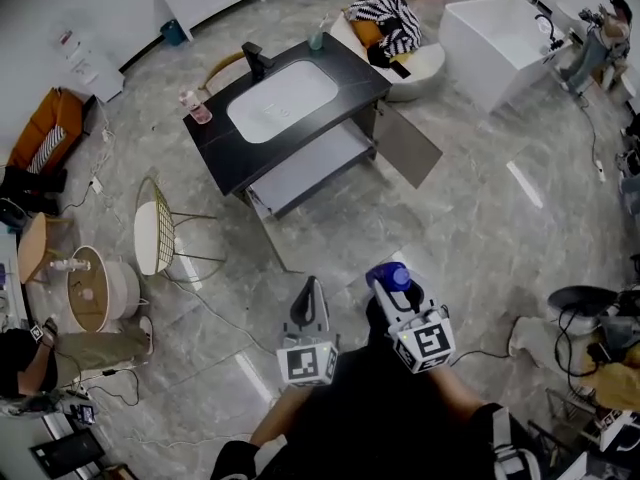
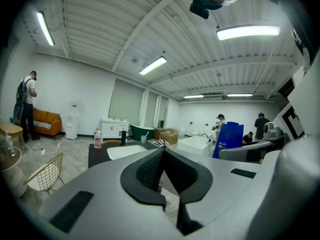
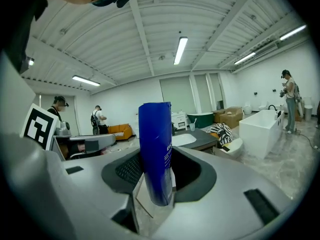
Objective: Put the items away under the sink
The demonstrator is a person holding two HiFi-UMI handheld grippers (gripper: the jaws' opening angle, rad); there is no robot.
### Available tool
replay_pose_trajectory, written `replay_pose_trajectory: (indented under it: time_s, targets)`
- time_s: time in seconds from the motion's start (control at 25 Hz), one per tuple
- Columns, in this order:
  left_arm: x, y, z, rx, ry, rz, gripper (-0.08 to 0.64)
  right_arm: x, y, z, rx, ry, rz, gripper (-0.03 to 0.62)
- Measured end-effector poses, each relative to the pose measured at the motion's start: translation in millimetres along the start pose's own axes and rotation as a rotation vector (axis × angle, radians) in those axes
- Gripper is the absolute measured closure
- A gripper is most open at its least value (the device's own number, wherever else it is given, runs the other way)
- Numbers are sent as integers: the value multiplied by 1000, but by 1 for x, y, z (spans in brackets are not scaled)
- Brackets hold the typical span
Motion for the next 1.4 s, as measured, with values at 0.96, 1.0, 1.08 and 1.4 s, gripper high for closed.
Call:
replay_pose_trajectory:
  time_s: [0.96, 1.0, 1.08, 1.4]
  targets:
    - [235, 27, 5, -16, -187, -13, 543, 200, -4, -184, -120, -168, 16, 430]
    - [244, 35, 11, -19, -192, -14, 545, 211, 2, -187, -119, -169, 15, 430]
    - [260, 53, 24, -7, -199, -16, 545, 232, 17, -193, -121, -176, 11, 430]
    - [317, 143, 68, -57, -225, -24, 545, 315, 100, -221, -85, -180, 10, 431]
Point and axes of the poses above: the fingertips, and each gripper's own axes: x forward along the fingers, z to its left, y out of its underside, the point moved 5 cm from there along -x, backward along the fingers, and after that the axes turned 7 degrees about -z, right-handed, at the moved point
